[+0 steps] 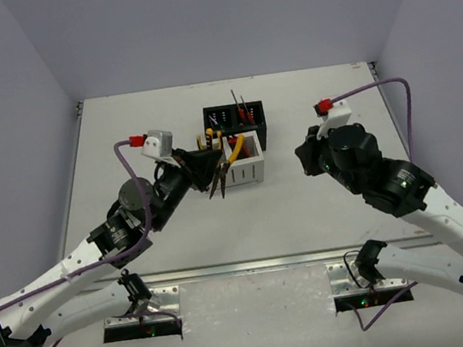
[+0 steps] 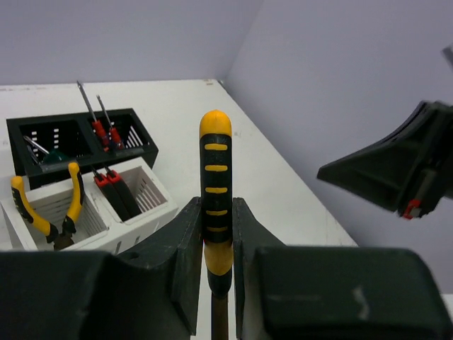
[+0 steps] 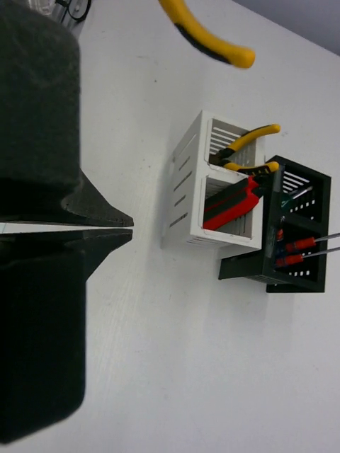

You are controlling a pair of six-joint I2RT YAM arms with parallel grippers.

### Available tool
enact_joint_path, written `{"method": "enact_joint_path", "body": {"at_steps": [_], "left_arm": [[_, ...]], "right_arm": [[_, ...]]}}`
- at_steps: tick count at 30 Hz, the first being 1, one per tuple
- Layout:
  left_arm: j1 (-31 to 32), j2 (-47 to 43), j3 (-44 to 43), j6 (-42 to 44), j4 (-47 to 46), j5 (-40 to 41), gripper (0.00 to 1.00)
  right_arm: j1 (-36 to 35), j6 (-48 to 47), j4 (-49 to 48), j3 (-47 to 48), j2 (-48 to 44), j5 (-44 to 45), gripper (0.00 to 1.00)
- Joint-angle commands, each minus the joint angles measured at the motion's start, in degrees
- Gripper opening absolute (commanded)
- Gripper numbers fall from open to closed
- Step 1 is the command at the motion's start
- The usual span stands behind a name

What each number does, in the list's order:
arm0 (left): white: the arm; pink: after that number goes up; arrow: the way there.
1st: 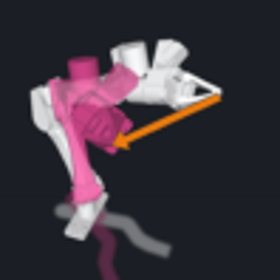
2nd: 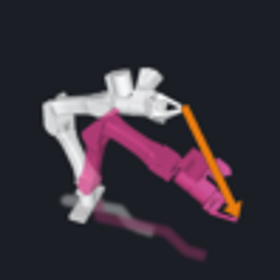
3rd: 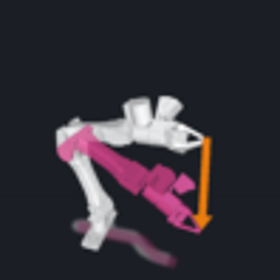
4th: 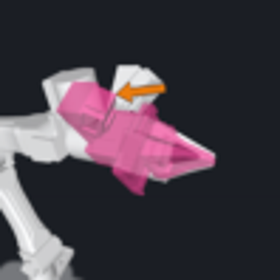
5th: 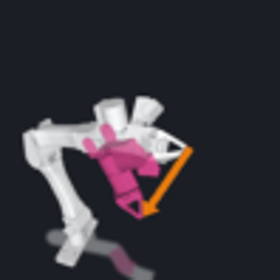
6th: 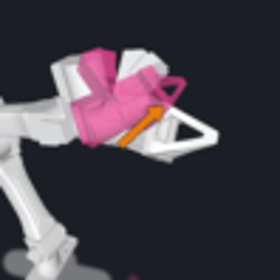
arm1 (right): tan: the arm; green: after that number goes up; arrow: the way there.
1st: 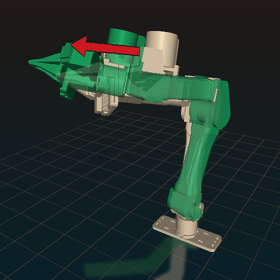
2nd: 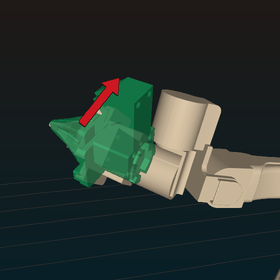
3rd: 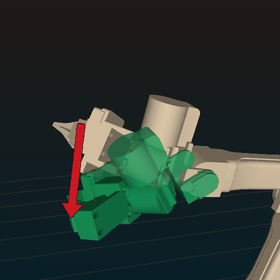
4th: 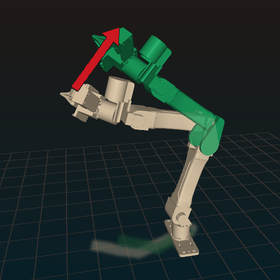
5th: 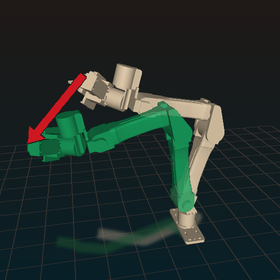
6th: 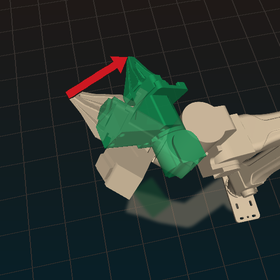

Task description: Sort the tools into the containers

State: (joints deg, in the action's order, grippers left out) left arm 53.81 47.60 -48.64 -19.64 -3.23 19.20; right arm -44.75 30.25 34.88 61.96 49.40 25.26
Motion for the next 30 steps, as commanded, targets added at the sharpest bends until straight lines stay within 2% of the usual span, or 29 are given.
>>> {"method": "enact_joint_path", "body": {"at_steps": [1,4,6,14,18,21,26,30], "left_arm": [[0.25,-3.30,1.28,-3.85,-12.29,2.79,0.00],[0.25,-4.77,3.97,-5.03,-16.42,1.70,0.00],[0.25,-4.89,5.29,-5.02,-18.51,0.32,0.00],[0.07,-4.19,9.96,-3.16,-27.23,-3.46,0.00],[-0.85,-0.06,9.09,-2.82,-29.91,-7.77,0.00],[-3.74,3.40,7.74,-2.22,-29.21,-9.59,0.00],[-12.71,7.87,6.75,-3.16,-30.20,-21.57,0.00],[-16.84,10.81,5.31,1.12,-31.25,-29.66,0.00]], "right_arm": [[-0.07,5.05,-9.25,-4.02,4.35,-4.57,0.00],[-0.07,9.01,-20.07,-9.45,4.82,-11.54,0.00],[-0.07,9.16,-23.10,-9.05,6.82,-14.29,0.00],[-0.16,6.75,-26.35,0.61,16.16,-18.05,0.00],[-0.16,3.64,-27.45,5.93,20.91,-21.86,0.00],[-0.16,1.57,-30.95,6.65,21.68,-27.37,0.00],[-0.16,-3.14,-33.30,7.82,24.44,-33.45,0.00],[-0.16,-6.67,-31.99,10.30,27.74,-35.60,0.00]]}}
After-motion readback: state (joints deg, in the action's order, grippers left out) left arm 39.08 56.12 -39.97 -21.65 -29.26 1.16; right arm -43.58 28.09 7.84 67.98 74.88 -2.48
